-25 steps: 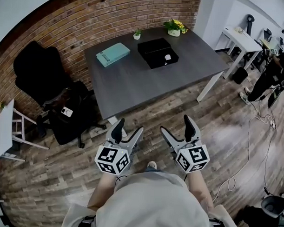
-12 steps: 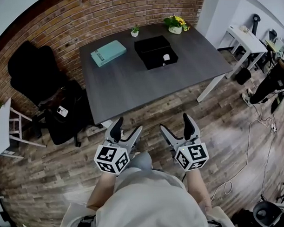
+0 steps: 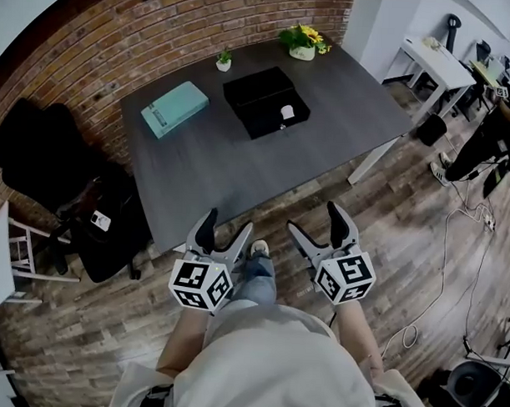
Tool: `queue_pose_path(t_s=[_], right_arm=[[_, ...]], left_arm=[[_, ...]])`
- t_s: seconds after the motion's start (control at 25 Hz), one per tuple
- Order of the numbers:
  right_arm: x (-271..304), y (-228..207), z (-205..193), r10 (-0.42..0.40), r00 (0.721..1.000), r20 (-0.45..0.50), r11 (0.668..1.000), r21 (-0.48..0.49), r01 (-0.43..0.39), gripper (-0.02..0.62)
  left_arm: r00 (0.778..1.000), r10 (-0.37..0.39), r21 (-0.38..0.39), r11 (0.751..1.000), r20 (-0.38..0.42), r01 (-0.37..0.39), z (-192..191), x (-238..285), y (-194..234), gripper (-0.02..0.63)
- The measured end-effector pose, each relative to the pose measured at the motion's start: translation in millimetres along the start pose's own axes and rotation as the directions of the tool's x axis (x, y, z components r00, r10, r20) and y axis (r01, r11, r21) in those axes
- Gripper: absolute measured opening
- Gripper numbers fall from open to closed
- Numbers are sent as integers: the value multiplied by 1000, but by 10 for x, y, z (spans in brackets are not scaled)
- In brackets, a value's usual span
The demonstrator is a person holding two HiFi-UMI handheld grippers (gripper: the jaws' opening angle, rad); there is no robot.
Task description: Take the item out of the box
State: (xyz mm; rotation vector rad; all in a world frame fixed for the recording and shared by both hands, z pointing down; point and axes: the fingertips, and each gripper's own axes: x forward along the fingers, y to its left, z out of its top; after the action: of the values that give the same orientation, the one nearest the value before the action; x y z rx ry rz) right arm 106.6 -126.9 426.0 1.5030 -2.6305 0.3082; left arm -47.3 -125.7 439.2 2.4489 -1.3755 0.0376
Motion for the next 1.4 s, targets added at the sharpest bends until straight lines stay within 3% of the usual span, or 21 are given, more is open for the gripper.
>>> queue_pose_path(t_s=[0.48,0.96,1.24,1.4], right_arm=[[1212,-682,421,2,1000,-14,1000,-18,-3,425],[2375,-1295,283,4,990,-141,998,-54,-12,425],[3062,-1697,24,-11,967,-253,999,-50,-2,404],[3409,-1882,-164,-19,933,-360,998,-68,-5,358]], left_arm=[[1000,-9,4,1000,-28,9,380,1097,584,337],[996,-3,-28,1000,-87,1,424,1797,1125,337],[993,10,-52,999,-120,-16,354,2079,1389,337],[991,2,-72,997,-136,-12,322,2228,1485,337]])
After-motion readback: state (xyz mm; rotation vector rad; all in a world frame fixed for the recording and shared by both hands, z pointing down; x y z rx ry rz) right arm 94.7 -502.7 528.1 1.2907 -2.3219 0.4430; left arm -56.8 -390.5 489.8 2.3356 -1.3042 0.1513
